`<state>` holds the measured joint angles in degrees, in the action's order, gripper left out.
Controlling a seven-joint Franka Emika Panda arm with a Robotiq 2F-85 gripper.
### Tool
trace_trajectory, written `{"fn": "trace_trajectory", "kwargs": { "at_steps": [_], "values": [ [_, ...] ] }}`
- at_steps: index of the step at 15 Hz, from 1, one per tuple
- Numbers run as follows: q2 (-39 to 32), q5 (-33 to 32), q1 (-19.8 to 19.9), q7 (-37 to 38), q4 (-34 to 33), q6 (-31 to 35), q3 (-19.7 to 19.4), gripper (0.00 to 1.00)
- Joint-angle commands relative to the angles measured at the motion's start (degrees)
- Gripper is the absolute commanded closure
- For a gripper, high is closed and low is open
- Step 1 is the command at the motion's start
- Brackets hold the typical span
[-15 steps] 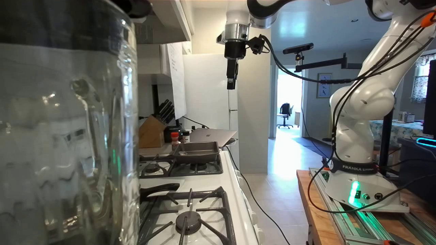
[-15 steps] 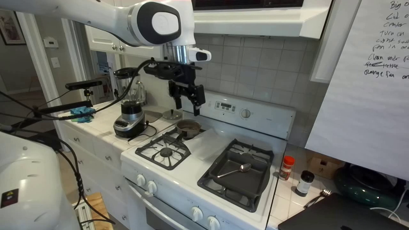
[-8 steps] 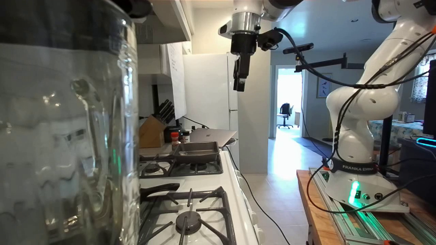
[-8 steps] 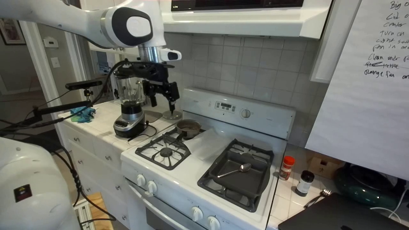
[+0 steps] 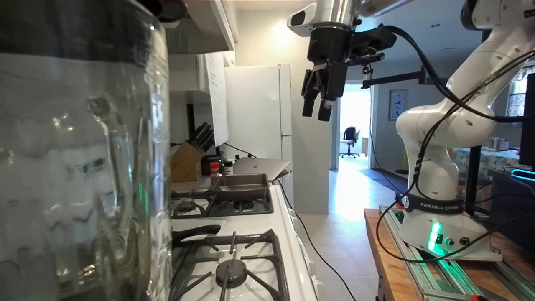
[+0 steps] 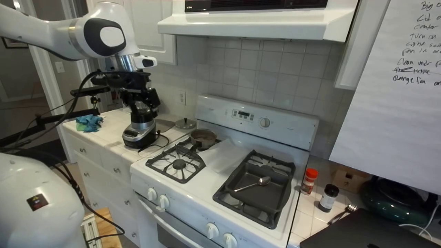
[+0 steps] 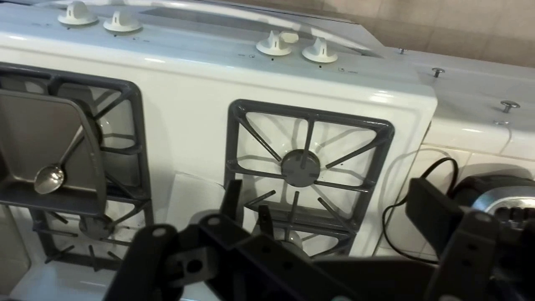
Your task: Press a button on the blender
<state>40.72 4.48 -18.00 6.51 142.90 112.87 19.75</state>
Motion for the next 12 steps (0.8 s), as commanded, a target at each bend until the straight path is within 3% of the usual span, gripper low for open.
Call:
{"fn": "trace_trajectory", "kwargs": {
  "at_steps": [1, 9, 12],
  "values": [
    [-4.2, 1.4, -1.8, 2.5, -2.0, 3.5, 3.4, 0.0],
    [-15.9, 5.0, -5.2, 5.7, -4.8, 19.0, 7.3, 0.0],
    [-20.1, 6.0, -5.5, 10.1, -5.2, 21.3, 9.0, 0.0]
  ]
}}
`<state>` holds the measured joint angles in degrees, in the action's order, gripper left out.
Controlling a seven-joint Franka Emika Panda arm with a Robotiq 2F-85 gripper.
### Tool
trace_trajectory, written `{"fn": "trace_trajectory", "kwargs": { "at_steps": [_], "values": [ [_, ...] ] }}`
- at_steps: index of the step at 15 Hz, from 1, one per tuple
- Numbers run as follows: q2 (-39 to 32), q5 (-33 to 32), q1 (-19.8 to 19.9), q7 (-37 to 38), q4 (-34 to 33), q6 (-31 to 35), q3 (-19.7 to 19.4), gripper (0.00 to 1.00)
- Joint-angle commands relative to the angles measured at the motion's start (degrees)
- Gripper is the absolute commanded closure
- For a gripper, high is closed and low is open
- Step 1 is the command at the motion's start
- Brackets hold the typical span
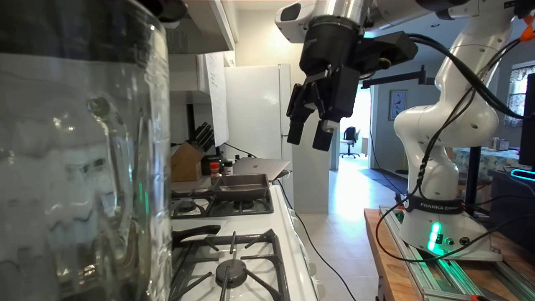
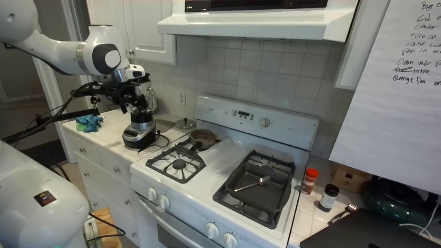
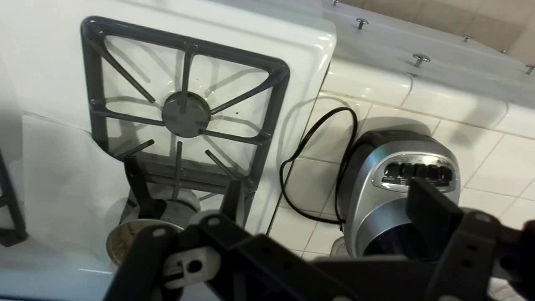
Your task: Press a button on the blender
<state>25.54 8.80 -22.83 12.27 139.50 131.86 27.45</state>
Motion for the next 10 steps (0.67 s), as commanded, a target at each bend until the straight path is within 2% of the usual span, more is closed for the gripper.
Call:
{"fn": "trace_trajectory", "kwargs": {
  "at_steps": [1, 7, 8, 10],
  "values": [
    [-6.3, 1.5, -0.7, 6.2, -1.9, 3.0, 2.1, 0.0],
    [-13.1, -3.8, 1.0, 15.9, -1.7, 13.9, 7.9, 0.0],
    [-10.1, -1.0, -0.6, 12.2, -0.5, 11.1, 5.8, 0.0],
    [-11.7, -2.2, -0.3, 13.8, -0.5, 13.0, 6.6, 0.0]
  ]
}}
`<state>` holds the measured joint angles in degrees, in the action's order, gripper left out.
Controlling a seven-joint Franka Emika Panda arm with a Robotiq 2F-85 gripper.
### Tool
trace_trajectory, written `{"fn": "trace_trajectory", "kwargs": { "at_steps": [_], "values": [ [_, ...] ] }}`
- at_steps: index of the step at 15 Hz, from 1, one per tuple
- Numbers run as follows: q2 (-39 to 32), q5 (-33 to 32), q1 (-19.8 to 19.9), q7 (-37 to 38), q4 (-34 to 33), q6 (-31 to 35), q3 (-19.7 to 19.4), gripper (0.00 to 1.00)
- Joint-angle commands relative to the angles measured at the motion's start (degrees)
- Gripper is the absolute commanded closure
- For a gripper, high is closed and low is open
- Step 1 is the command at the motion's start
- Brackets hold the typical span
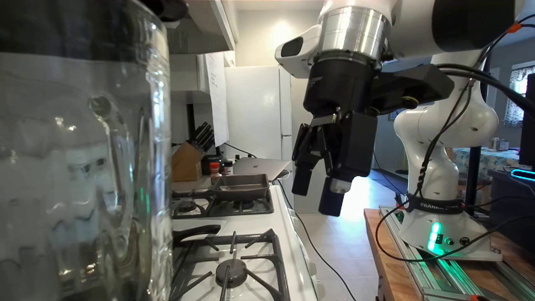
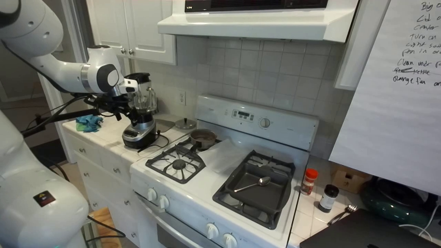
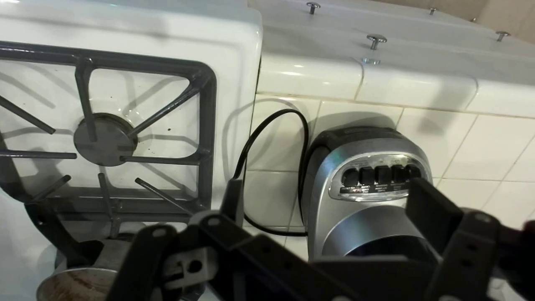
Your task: Press a button on the blender
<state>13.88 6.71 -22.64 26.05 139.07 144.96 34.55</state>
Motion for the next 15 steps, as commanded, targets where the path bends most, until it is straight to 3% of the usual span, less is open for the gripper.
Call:
{"fn": "trace_trajectory", "kwargs": {
  "at_steps": [1, 6, 11, 12, 13, 15],
  "values": [
    [-0.3, -0.3, -0.4, 0.2, -0.1, 0.2, -0.4, 0.0],
    [-2.3, -0.9, -0.1, 2.2, -0.6, 2.8, 0.4, 0.0],
    [-7.3, -8.0, 1.9, 9.0, -2.8, 7.0, 3.7, 0.0],
    [-8.1, -10.2, 2.3, 10.5, -2.8, 7.5, 4.1, 0.1],
    [-8.8, -12.7, 2.7, 12.1, -3.0, 7.6, 4.4, 0.28],
    [-10.7, -16.5, 2.8, 14.8, -3.8, 7.5, 4.4, 0.43]
  ]
}}
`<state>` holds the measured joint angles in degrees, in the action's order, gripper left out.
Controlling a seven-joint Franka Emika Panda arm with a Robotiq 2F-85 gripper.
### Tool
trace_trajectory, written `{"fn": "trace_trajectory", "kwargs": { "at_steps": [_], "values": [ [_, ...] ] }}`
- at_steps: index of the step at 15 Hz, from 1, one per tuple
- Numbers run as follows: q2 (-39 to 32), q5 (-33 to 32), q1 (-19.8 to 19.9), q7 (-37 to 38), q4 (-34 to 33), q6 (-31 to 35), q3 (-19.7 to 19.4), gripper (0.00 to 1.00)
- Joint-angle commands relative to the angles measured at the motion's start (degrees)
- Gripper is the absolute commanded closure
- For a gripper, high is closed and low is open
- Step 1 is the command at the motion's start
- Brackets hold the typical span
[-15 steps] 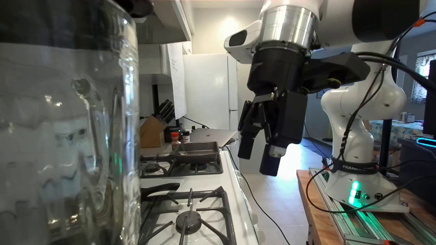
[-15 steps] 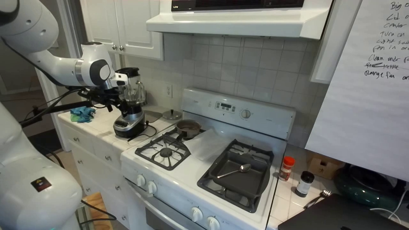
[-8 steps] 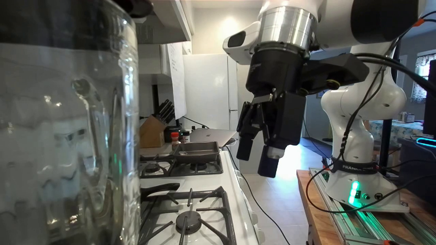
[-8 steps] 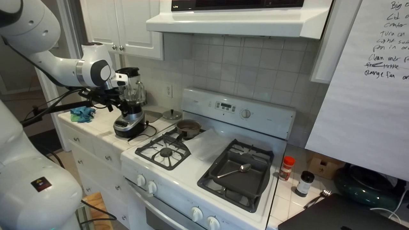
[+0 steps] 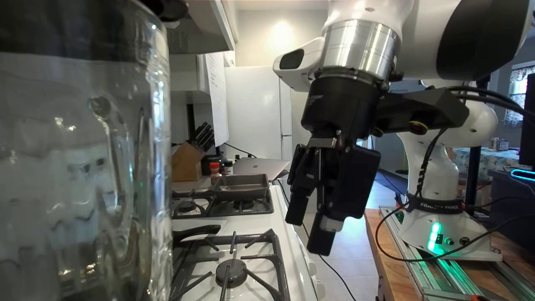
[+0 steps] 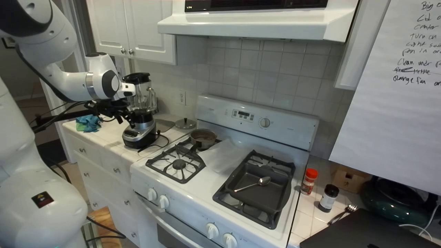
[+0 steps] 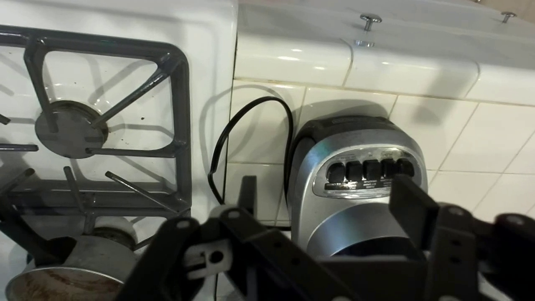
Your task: Press a button on the blender
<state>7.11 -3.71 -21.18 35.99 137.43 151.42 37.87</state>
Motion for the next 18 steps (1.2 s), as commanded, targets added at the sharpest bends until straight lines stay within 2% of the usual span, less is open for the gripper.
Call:
{"fn": "trace_trajectory", "kwargs": {
  "at_steps": [1, 7, 8, 12, 18],
  "values": [
    [-5.0, -8.3, 1.8, 6.3, -2.7, 1.0, 1.5, 0.49],
    [-12.4, -20.4, 0.6, 15.3, -7.9, 1.4, 1.0, 0.92],
    [-13.5, -24.1, 0.4, 17.6, -8.8, 1.7, 0.5, 0.97],
    [-18.9, -33.1, -0.9, 24.5, -12.6, 3.2, -1.5, 1.0],
    [-25.9, -39.0, -4.0, 31.2, -16.7, 4.9, -4.4, 1.0]
  ]
}}
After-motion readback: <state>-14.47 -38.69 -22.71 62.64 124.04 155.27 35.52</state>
